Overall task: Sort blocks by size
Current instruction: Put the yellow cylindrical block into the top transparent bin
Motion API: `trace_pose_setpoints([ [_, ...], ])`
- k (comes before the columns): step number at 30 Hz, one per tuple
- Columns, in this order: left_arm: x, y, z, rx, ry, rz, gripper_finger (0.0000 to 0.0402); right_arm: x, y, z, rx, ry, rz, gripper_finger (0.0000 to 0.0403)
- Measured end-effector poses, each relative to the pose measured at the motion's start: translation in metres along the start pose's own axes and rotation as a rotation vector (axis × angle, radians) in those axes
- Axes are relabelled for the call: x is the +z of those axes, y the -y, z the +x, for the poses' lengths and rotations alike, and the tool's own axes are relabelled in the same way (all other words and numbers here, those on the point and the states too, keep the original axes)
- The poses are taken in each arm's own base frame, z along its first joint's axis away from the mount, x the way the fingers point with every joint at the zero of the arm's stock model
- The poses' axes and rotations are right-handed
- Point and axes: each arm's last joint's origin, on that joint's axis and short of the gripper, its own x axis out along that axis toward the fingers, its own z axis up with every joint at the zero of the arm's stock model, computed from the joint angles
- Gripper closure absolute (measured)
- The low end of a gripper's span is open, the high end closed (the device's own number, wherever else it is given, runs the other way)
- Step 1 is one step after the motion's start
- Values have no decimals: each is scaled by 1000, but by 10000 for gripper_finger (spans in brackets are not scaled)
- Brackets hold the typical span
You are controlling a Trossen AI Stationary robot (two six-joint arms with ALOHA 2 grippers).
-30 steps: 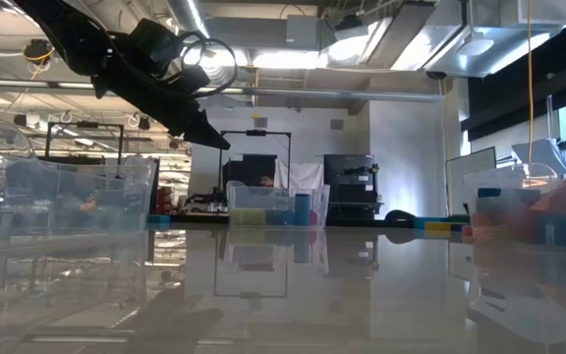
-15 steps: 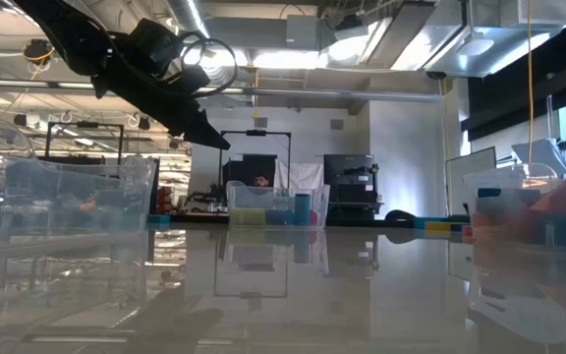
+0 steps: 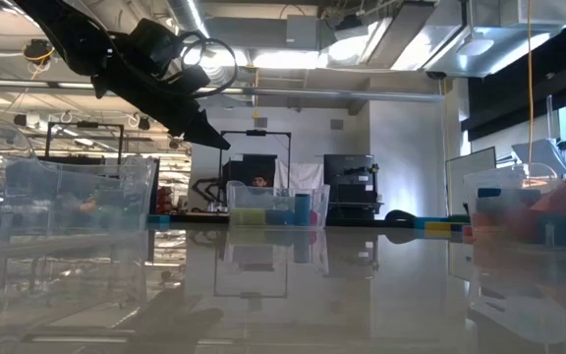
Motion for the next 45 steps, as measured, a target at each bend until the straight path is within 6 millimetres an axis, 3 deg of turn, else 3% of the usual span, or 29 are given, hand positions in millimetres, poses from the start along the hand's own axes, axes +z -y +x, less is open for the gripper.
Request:
trace_pose_setpoints([
  [10,0,0,0,0,0,0,183,2,-2,0,75,81,14,145],
  [21,0,0,0,0,0,0,183,2,-6,0,124,97,1,270],
  [26,0,0,0,0,0,0,183,2,-6,0,141,117,-17,268],
  [32,0,0,0,0,0,0,183,0,-10,0,189,107,-45,227],
  [38,0,0,0,0,0,0,183,-5,-17,-11,255,135,-73,268],
  [45,0,0,0,0,1,0,183,1,-36,-28,390,218,-168,262],
])
